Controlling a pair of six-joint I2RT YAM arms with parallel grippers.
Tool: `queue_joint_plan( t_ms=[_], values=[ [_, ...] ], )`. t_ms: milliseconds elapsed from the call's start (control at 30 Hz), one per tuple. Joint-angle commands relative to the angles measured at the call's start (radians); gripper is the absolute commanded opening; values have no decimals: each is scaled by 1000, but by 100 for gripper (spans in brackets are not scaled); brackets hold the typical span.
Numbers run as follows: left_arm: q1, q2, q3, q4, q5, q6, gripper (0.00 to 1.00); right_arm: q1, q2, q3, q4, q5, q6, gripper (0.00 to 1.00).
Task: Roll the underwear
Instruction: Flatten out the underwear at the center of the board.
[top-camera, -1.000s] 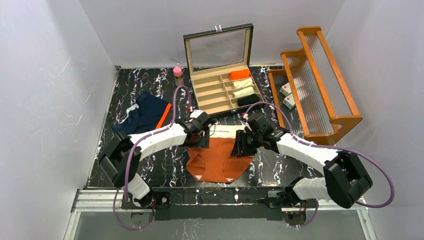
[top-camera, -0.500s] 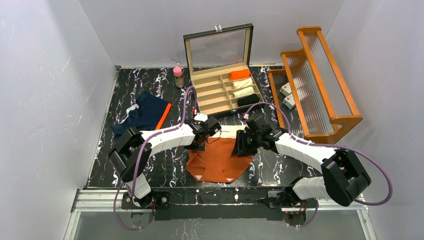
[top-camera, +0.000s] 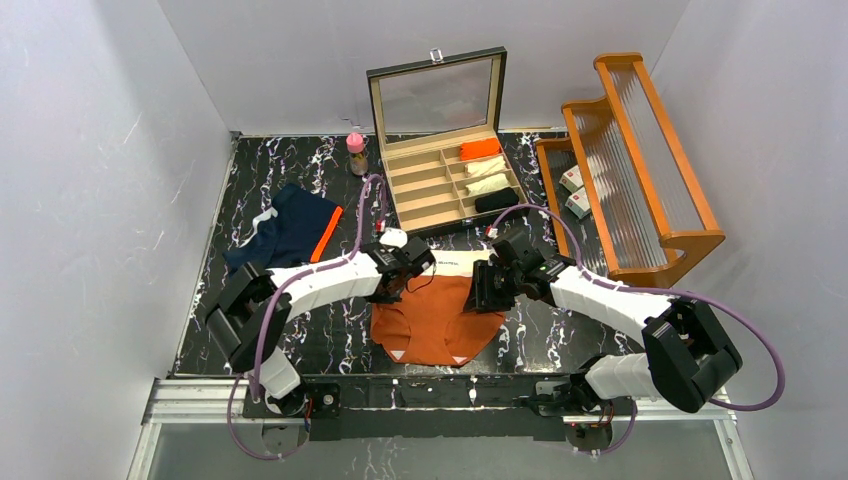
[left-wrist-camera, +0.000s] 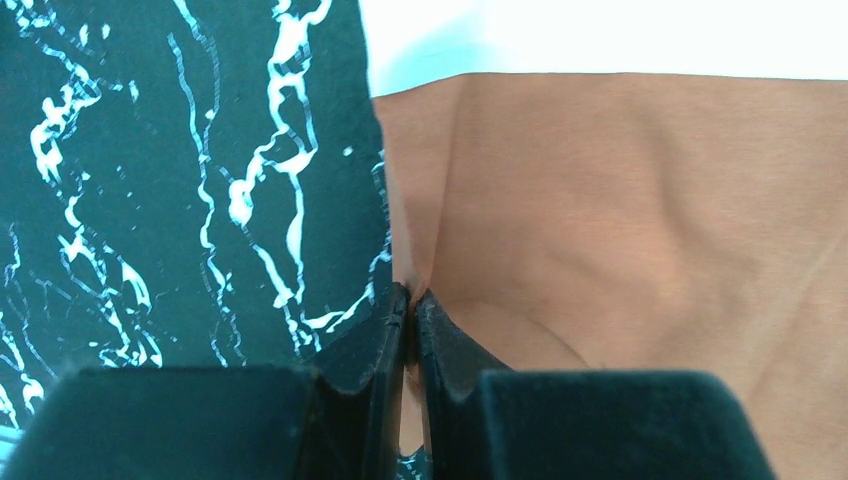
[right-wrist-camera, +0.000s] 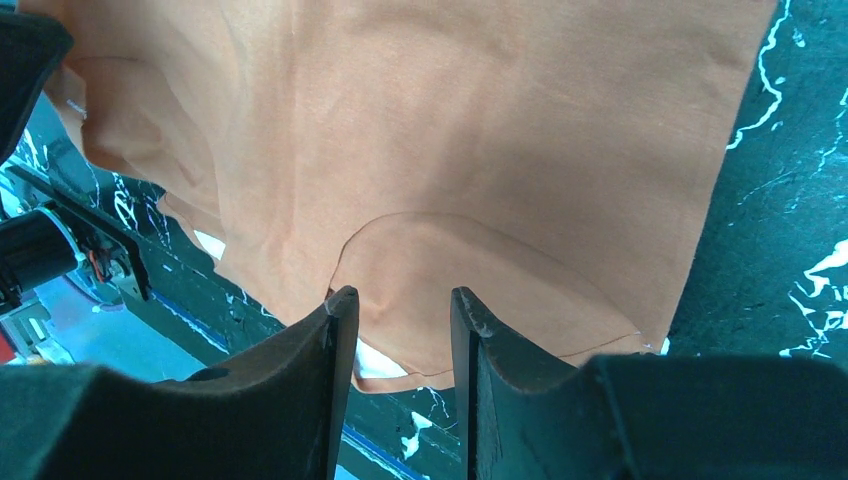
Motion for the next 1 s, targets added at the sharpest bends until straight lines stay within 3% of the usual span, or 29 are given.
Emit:
queue_joint_plan(
  t_ms=[0, 133, 167, 267, 400, 500, 633, 733, 833, 967],
  values=[
    [24, -104, -78, -36, -62, -42, 7, 4, 1, 4, -5, 43, -7, 47],
    [76, -177, -150, -37, -66, -55, 12, 4, 9, 22, -27, 54, -15, 47],
    [94, -197, -165, -37, -65, -56, 18, 4, 8, 26, -32, 56, -17, 47],
    [158, -244, -191, 2, -18, -26, 56, 4, 2, 39, -40, 62, -23, 47],
    [188, -260, -171, -32, -42, -19, 78, 4, 2, 89, -98, 120, -39, 48],
    [195, -282, -153, -26, -6, -7, 82, 4, -18, 112, -130, 198, -55, 50],
    [196, -331, -135, 115, 181, 80, 83, 3, -20, 127, -106, 265, -73, 53],
    [207, -293, -93, 158, 202, 126, 92, -1, 39, 171, -100, 328, -80, 57],
    [275, -203, -24, 117, 187, 169, 92, -31, 117, 253, -129, 437, -90, 59],
    [400, -146, -16, 205, 295, 235, 91, -106, 196, 305, -81, 381, -138, 62]
  ],
)
